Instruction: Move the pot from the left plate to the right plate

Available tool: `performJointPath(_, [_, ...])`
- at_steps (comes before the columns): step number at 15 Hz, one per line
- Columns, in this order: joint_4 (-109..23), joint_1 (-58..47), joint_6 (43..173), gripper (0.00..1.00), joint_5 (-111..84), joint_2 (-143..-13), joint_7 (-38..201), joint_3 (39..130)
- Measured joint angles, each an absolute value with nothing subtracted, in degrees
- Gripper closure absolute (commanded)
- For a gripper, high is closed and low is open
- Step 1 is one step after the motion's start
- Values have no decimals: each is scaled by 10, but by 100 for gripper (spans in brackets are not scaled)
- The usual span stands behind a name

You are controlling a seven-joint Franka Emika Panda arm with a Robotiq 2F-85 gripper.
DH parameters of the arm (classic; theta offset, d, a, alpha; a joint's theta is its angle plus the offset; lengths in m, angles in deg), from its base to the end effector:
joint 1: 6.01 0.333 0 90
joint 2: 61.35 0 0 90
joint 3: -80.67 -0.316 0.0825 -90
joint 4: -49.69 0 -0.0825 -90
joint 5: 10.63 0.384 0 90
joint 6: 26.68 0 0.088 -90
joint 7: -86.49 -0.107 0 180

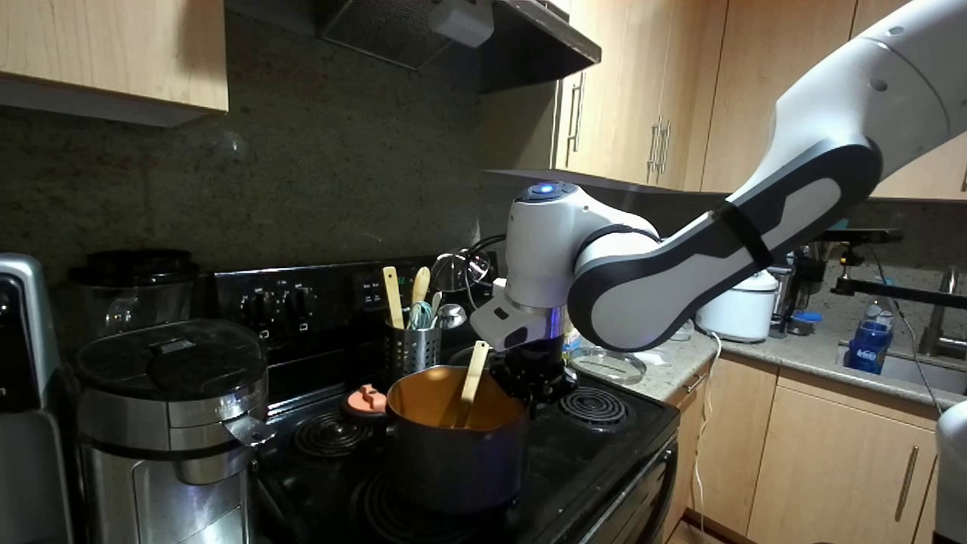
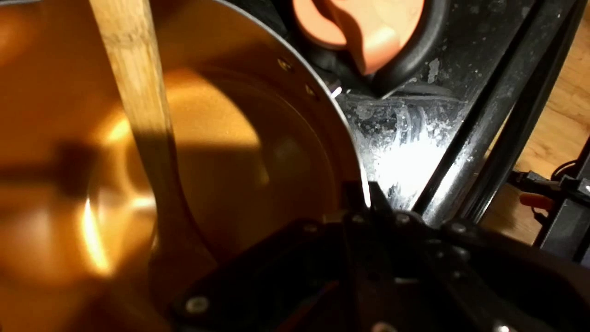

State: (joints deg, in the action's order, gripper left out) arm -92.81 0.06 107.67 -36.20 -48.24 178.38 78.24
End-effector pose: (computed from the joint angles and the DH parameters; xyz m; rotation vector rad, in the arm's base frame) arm 0.4516 0.0609 0.3817 1.4620 2.4144 -0.2348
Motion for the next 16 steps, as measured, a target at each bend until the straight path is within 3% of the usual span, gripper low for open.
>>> performJointPath(16, [-951,-34,1076,95,-367,-453,1778,805])
